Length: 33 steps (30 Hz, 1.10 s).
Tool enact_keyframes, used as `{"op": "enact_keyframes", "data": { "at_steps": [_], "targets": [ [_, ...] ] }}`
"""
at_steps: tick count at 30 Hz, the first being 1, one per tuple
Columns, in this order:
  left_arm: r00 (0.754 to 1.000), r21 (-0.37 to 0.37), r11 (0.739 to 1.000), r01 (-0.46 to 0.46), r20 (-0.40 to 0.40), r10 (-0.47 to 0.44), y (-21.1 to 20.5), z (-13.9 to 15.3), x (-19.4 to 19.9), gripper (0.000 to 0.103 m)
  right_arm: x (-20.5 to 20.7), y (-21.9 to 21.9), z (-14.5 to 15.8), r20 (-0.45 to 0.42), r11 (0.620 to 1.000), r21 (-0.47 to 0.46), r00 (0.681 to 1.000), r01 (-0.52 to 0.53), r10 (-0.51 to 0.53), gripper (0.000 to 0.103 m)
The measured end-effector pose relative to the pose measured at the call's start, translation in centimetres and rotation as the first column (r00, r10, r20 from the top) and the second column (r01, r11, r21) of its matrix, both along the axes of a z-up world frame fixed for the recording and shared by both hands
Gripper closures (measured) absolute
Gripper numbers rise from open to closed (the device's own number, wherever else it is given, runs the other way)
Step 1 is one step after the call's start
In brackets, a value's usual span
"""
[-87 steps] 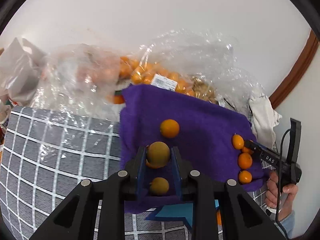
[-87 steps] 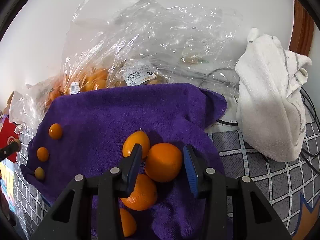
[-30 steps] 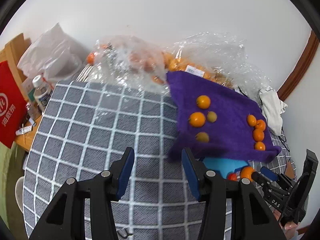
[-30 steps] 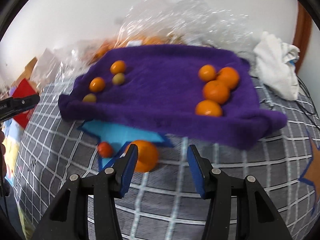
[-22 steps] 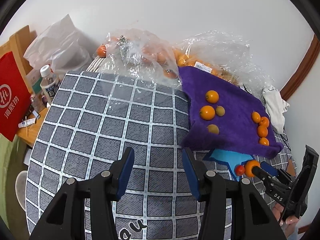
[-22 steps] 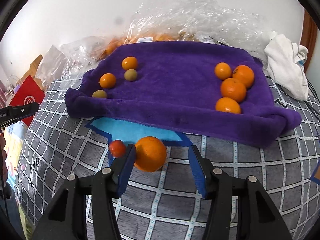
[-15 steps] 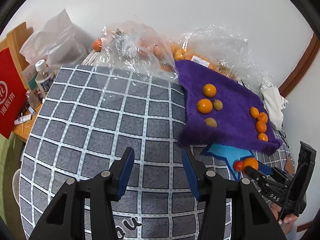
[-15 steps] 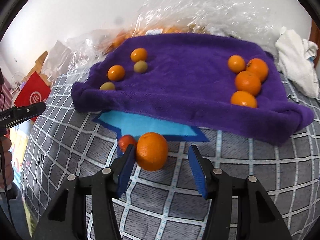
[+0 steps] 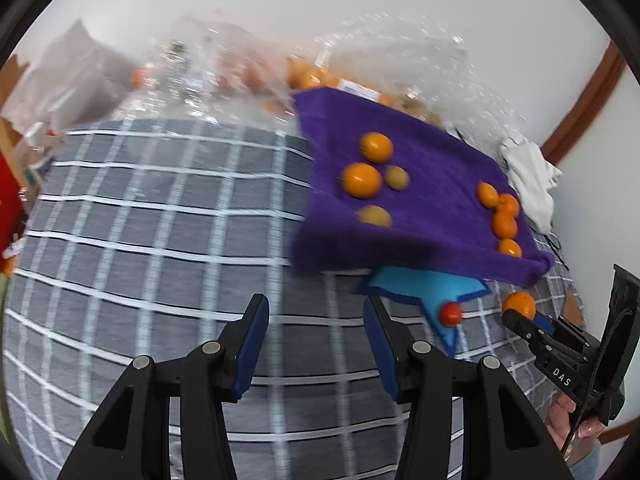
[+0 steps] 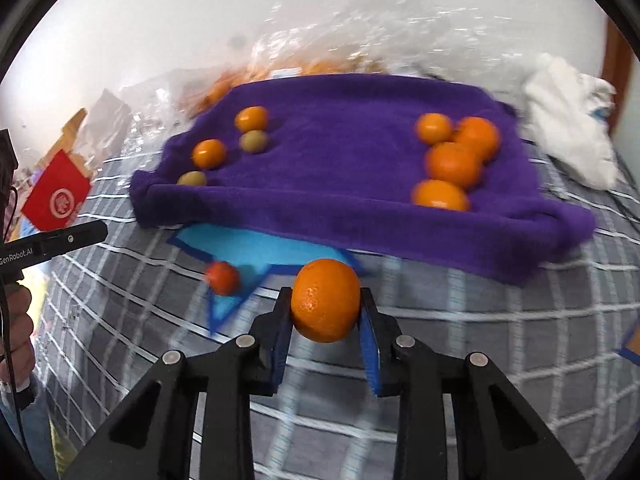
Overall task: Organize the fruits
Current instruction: 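Grasp an orange with the right tool while the left tool grasps a small red fruit, then carry both fruits onto the purple towel and lower them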
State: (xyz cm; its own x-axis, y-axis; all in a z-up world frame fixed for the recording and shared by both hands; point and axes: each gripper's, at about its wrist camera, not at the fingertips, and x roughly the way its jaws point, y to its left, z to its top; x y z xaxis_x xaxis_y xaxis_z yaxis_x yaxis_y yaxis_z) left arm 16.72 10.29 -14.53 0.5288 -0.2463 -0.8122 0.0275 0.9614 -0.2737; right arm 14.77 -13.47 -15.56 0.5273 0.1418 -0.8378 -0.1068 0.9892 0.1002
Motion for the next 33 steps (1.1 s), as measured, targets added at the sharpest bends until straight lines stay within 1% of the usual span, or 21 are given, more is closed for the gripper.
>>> {"op": "enact_keyframes", "data": {
  "at_steps": [2, 6, 10, 13, 16, 19, 22, 24, 29, 33],
  "targets": [
    [0.999, -0.017, 0.999, 0.035, -0.009, -0.035, -1.5, -0.4, 0.3, 0.056, -0.6, -1.5, 0.2, 0.001, 0.999, -0.021, 1.000, 0.030, -0.030, 0.072],
    [0.995, -0.023, 0.994, 0.103, -0.016, -0.103, -4.5, -0.9, 0.8, 0.056, -1.8, -4.3, 0.4, 0.004, 0.995, -0.047, 0.996, 0.086, -0.086, 0.072],
    [0.984, -0.018, 0.985, 0.174, -0.021, -0.175, -7.6, -1.5, 0.9, 0.056, -2.5, -6.3, 0.2, -0.001, 0.990, -0.043, 0.991, 0.135, -0.135, 0.072],
    [0.978, -0.011, 0.979, 0.205, -0.027, -0.205, -9.2, -1.9, 0.9, 0.056, -2.7, -7.4, 0.1, -0.008, 0.988, -0.037, 0.988, 0.153, -0.154, 0.072],
    [0.975, -0.015, 0.976, 0.219, -0.034, -0.219, -10.3, -2.3, 1.2, 0.056, -2.7, -7.9, -0.1, -0.010, 0.986, -0.035, 0.987, 0.162, -0.162, 0.072],
    [0.974, -0.016, 0.975, 0.221, -0.044, -0.222, -11.1, -2.6, 1.7, 0.061, -2.6, -8.0, -0.3, -0.011, 0.986, -0.036, 0.986, 0.163, -0.164, 0.072],
    [0.976, 0.000, 0.976, 0.216, -0.041, -0.216, -11.7, -2.8, 2.1, 0.069, -2.4, -7.9, -0.3, -0.011, 0.987, -0.038, 0.987, 0.158, -0.159, 0.072],
    [0.974, 0.005, 0.975, 0.223, -0.047, -0.222, -11.9, -2.9, 2.3, 0.080, -2.2, -7.8, -0.4, -0.009, 0.987, -0.040, 0.988, 0.152, -0.153, 0.072],
    [0.971, 0.004, 0.972, 0.234, -0.042, -0.234, -11.5, -2.4, 2.1, 0.080, -1.8, -7.1, 0.1, 0.008, 0.989, -0.042, 0.990, 0.139, -0.139, 0.072],
    [0.978, -0.004, 0.978, 0.209, -0.011, -0.209, -10.0, -1.0, 2.1, 0.080, -1.2, -6.2, 1.1, 0.038, 0.992, -0.040, 0.993, 0.117, -0.115, 0.072]
  ]
}}
